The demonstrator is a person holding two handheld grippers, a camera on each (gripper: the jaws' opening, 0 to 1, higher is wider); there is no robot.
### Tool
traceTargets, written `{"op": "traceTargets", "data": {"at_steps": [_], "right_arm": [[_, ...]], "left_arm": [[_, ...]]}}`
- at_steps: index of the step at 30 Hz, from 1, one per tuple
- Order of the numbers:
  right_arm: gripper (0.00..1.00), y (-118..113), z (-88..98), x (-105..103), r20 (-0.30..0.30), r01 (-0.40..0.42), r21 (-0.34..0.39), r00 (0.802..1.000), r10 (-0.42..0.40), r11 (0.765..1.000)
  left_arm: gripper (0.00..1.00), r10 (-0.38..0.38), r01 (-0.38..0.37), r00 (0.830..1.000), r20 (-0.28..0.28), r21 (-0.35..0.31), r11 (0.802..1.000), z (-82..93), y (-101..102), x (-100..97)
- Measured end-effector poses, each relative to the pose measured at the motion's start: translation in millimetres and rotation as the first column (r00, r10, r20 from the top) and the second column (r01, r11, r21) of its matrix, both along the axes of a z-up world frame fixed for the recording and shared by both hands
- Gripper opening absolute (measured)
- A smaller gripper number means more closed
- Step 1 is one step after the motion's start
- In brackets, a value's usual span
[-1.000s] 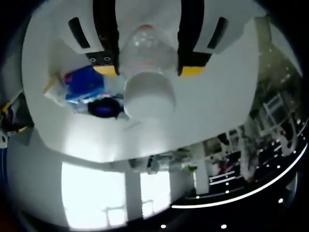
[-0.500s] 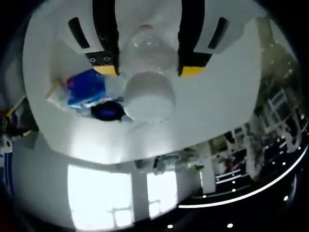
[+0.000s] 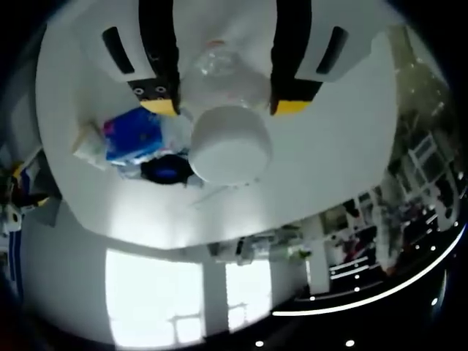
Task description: Arrange the tabletop items into an orderly group along one side of the table until the central work area is clear of visible clutter.
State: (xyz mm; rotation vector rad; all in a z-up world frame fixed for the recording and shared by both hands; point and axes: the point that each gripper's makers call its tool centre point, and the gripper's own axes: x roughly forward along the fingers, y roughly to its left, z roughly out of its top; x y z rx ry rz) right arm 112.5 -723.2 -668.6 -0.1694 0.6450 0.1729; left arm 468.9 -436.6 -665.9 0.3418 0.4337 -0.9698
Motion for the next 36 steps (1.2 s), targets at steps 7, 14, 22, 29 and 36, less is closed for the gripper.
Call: {"op": "traceTargets", "data": {"at_steps": [7,14,22,29,36], "right_arm": [[0.91,1.1,-0.7,-0.6,-0.002,-0.008,-0.001,1.000,0.008,1.000],[0.92,3.4,0.3,-0.1,0.006,-0.011,0.015,1.000,0.011,1.000],[0.94,3.1,4.2,0.5,0.025,-0.010,0.025,1.000,0.010,1.000],[0.95,3.6,8.2,1.0,0.046,-0.012,0.036,0.999,0.010,0.999],[0.95,3.8,8.1,0.9,0.045,-0.015,0.038,0.999,0.013,0.999]], "left_arm": [[0.57,0.039,-0.039,0.999,-0.001,-0.030,0.999,10.0,8.0,-0.9],[0.63,0.077,-0.078,0.997,-0.020,-0.042,0.996,15.6,20.2,-11.3],[0.69,0.080,-0.079,0.997,0.016,-0.058,0.995,31.0,18.8,-32.4],[0.74,0.127,-0.125,0.987,0.096,-0.026,0.992,48.6,29.3,-51.3],[0.76,0.194,-0.195,0.980,0.050,0.009,0.981,43.6,40.0,-73.9]]}}
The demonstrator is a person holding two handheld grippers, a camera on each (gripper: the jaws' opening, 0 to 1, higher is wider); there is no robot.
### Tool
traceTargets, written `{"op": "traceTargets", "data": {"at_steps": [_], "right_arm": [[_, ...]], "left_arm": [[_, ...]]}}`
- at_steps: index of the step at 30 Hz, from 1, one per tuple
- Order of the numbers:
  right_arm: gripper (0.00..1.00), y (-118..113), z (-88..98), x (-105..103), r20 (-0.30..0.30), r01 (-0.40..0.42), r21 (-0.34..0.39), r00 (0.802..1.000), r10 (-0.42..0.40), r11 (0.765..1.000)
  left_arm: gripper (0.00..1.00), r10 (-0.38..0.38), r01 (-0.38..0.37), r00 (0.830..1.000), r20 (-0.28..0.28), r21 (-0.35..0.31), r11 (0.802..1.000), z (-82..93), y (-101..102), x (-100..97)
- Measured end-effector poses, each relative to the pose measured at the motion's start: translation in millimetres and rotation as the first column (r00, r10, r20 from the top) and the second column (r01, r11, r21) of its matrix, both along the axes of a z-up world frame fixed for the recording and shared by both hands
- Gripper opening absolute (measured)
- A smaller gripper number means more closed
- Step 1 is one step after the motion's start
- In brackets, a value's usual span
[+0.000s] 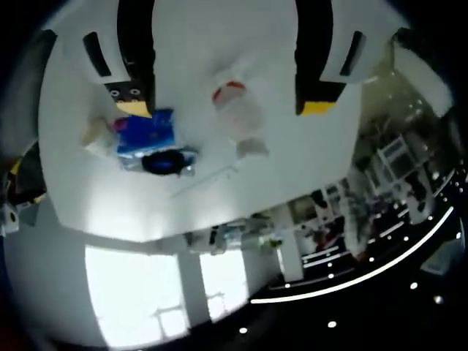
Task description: Arrange the tabletop items into an orderly group along one side of the table until the central work area is clear of visible clutter.
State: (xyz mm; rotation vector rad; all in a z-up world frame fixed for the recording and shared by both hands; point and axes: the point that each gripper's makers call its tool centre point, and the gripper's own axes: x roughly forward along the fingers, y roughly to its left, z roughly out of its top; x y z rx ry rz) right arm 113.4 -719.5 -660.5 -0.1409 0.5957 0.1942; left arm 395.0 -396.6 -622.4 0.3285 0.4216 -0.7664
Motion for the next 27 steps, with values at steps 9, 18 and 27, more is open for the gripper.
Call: {"op": "traceTargets", "data": {"at_steps": [9,18,27], "right_arm": [[0.96,2.6,-0.6,-0.4,-0.007,-0.011,0.005,1.000,0.011,1.000],[0.96,1.7,1.0,0.8,0.003,-0.001,0.007,1.000,0.001,1.000],[0.97,3.1,0.1,-0.5,-0.003,-0.010,0.001,1.000,0.010,1.000]], "left_arm": [[0.84,0.075,-0.081,0.994,-0.079,-0.068,0.994,-0.7,5.1,-37.3],[0.93,0.112,-0.121,0.990,-0.081,-0.109,0.987,10.5,18.0,-64.3],[0.97,0.137,-0.143,0.988,-0.075,-0.084,0.986,1.2,29.8,-96.5]]}}
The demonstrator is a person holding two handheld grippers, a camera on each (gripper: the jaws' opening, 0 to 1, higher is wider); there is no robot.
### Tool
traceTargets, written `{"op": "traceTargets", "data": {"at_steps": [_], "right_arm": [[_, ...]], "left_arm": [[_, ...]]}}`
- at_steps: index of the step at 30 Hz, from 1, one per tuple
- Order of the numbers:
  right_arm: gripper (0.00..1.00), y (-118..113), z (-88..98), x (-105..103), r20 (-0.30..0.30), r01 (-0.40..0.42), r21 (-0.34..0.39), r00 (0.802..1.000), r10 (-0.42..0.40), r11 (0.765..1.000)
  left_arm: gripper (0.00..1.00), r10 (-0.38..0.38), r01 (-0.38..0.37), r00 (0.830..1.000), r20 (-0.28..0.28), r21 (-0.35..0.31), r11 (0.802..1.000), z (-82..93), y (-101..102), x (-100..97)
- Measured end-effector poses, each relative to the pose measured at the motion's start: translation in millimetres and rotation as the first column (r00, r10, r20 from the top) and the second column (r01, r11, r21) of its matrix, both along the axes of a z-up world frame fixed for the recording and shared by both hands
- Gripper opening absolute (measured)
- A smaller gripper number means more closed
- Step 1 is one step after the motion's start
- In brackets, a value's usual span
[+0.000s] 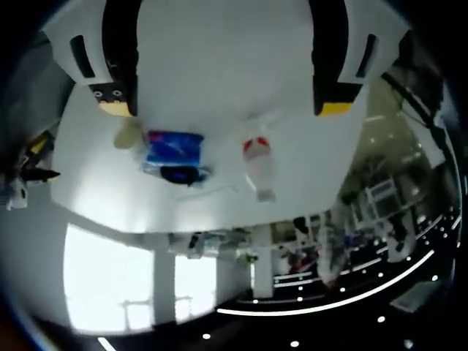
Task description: Arrange the tabletop items into an orderly group along one side of the table until the central work area is clear of visible clutter.
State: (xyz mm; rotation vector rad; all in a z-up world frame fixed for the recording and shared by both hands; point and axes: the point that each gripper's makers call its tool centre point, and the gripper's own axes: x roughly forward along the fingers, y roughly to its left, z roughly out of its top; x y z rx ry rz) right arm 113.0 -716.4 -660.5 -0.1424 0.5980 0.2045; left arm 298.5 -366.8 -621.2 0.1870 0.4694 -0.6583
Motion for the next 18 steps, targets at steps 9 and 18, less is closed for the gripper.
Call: {"op": "traceTargets", "data": {"at_steps": [9,18], "right_arm": [[0.96,1.2,0.0,-0.4,0.000,-0.008,-0.004,1.000,0.008,1.000],[0.96,2.2,0.2,0.4,0.003,-0.008,0.005,1.000,0.008,1.000]], "left_arm": [[0.94,-0.013,0.013,1.000,0.023,-0.003,1.000,-1.9,-1.5,-27.2],[1.00,-0.041,0.043,0.999,0.032,-0.083,0.996,-0.3,-25.3,-54.8]]}}
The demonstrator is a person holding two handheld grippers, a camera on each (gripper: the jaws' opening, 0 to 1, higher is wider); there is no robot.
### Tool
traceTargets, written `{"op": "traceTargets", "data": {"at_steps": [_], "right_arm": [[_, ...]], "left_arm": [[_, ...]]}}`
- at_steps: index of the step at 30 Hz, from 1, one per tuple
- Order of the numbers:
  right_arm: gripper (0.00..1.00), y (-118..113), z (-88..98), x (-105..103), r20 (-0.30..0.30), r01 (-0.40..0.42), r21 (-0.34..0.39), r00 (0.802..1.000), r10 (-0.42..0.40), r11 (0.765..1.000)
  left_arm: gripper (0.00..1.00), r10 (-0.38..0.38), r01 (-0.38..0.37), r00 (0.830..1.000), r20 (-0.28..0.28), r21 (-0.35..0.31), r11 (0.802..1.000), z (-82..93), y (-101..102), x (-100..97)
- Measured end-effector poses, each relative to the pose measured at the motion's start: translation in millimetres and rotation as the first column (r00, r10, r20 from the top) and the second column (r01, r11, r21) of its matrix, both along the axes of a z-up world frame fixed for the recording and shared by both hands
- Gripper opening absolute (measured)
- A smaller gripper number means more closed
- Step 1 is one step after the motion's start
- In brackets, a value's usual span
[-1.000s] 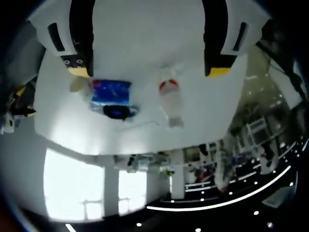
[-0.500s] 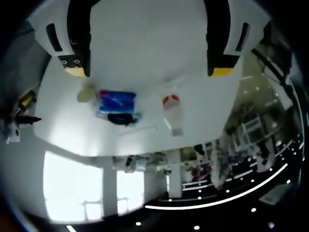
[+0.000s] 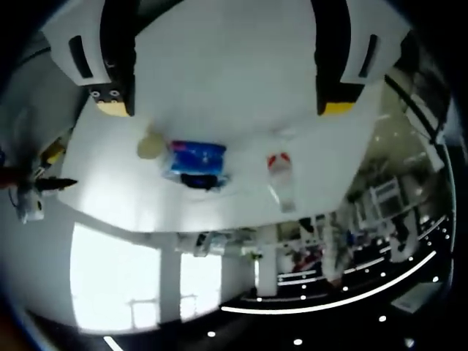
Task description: Arrange the tabletop items into an orderly group along one side of the table until the central work area is clear of visible clutter.
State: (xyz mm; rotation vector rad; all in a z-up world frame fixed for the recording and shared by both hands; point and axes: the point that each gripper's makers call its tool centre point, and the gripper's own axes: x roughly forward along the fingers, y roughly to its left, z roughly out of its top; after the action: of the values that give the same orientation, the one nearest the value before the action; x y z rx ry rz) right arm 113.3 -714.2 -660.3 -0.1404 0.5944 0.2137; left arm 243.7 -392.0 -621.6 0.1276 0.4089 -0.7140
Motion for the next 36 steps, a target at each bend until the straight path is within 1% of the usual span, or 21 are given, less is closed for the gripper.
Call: {"op": "traceTargets", "data": {"at_steps": [1,2,5,6,8,9,10,12,13,14,18,19,20,22,24,25,27,29,31,33,36], "right_arm": [[0.96,0.3,0.0,0.0,0.000,0.000,0.000,1.000,0.000,1.000],[0.96,0.5,-0.2,0.1,-0.001,-0.002,0.000,1.000,0.002,1.000],[0.96,1.7,-0.9,0.0,-0.004,-0.007,0.002,1.000,0.007,1.000],[0.96,2.0,-1.3,0.0,-0.006,-0.010,0.000,1.000,0.010,1.000],[0.96,2.5,-1.9,0.0,-0.008,-0.012,0.000,1.000,0.012,1.000],[0.96,2.8,-2.2,0.0,-0.009,-0.014,0.001,1.000,0.014,1.000],[0.96,3.0,-2.6,-0.1,-0.011,-0.016,-0.001,1.000,0.016,1.000],[0.96,3.3,-2.9,-0.1,-0.013,-0.019,-0.003,1.000,0.019,1.000],[0.96,3.5,-2.9,0.0,-0.013,-0.019,-0.003,1.000,0.019,1.000],[0.96,3.5,-3.0,-0.2,-0.014,-0.019,-0.003,1.000,0.019,1.000],[0.95,3.7,-3.1,-0.1,-0.015,-0.020,-0.001,1.000,0.020,1.000],[0.95,3.5,-3.3,-0.2,-0.017,-0.019,-0.002,1.000,0.019,1.000],[0.95,3.1,-3.5,-0.3,-0.018,-0.018,-0.004,1.000,0.018,1.000],[0.95,3.0,-3.0,0.0,-0.015,-0.016,0.000,1.000,0.016,1.000],[0.95,2.9,-3.2,-0.1,-0.016,-0.014,0.002,1.000,0.015,1.000],[0.95,2.9,-3.3,-0.2,-0.016,-0.015,0.001,1.000,0.015,1.000],[0.95,2.9,-3.1,-0.1,-0.014,-0.016,-0.001,1.000,0.016,1.000],[0.95,2.1,-2.8,-0.1,-0.012,-0.010,0.002,1.000,0.010,1.000],[0.95,1.7,-2.4,0.0,-0.009,-0.007,0.003,1.000,0.007,1.000],[0.96,1.3,-2.3,0.1,-0.008,-0.006,0.001,1.000,0.006,1.000],[0.96,1.9,-2.4,0.0,-0.008,-0.007,0.003,1.000,0.007,1.000]], "left_arm": [[1.00,-0.004,0.004,1.000,-0.003,-0.014,1.000,0.4,-3.0,-2.8],[1.00,-0.006,0.006,1.000,-0.014,-0.015,1.000,-1.8,-5.5,-6.4],[1.00,-0.011,0.012,0.999,-0.030,0.025,1.000,-9.9,-8.4,-13.0],[1.00,-0.010,0.010,0.999,-0.034,0.028,1.000,-11.2,-9.0,-14.5],[1.00,-0.003,0.002,0.999,-0.042,-0.001,1.000,-11.3,-11.0,-17.0],[1.00,-0.001,0.000,0.999,-0.036,-0.018,1.000,-9.9,-13.7,-18.7],[1.00,-0.002,0.001,0.999,-0.037,-0.016,1.000,-10.6,-15.2,-20.6],[0.99,-0.025,0.026,0.999,-0.030,0.024,0.999,-13.9,-17.4,-24.7],[0.99,-0.025,0.026,0.999,-0.020,0.054,0.998,-14.0,-15.8,-25.2],[0.99,-0.021,0.021,1.000,-0.015,0.063,0.998,-13.4,-14.6,-25.1],[0.98,-0.003,0.004,1.000,-0.014,0.037,0.999,-8.3,-13.0,-28.6],[0.97,-0.004,0.004,1.000,-0.009,0.043,0.999,-8.1,-13.4,-30.7],[0.95,-0.019,0.019,1.000,-0.003,0.066,0.998,-10.9,-14.3,-35.6],[0.93,-0.025,0.025,1.000,0.000,0.092,0.995,-16.8,-13.7,-37.7],[0.95,-0.021,0.021,1.000,-0.003,0.083,0.996,-16.5,-13.3,-36.5],[0.97,-0.005,0.006,1.000,-0.009,0.055,0.998,-14.8,-13.2,-34.5],[1.00,-0.001,0.001,1.000,-0.005,0.013,1.000,-11.4,-15.7,-33.6],[1.00,-0.005,0.005,1.000,-0.007,0.017,1.000,-12.8,-15.9,-34.3],[1.00,-0.020,0.020,1.000,0.000,0.048,0.999,-16.0,-17.1,-36.4],[1.00,-0.030,0.030,1.000,-0.002,0.043,0.999,-16.0,-18.9,-37.5],[1.00,-0.035,0.035,0.999,-0.002,0.055,0.998,-17.7,-18.8,-37.7]]}}
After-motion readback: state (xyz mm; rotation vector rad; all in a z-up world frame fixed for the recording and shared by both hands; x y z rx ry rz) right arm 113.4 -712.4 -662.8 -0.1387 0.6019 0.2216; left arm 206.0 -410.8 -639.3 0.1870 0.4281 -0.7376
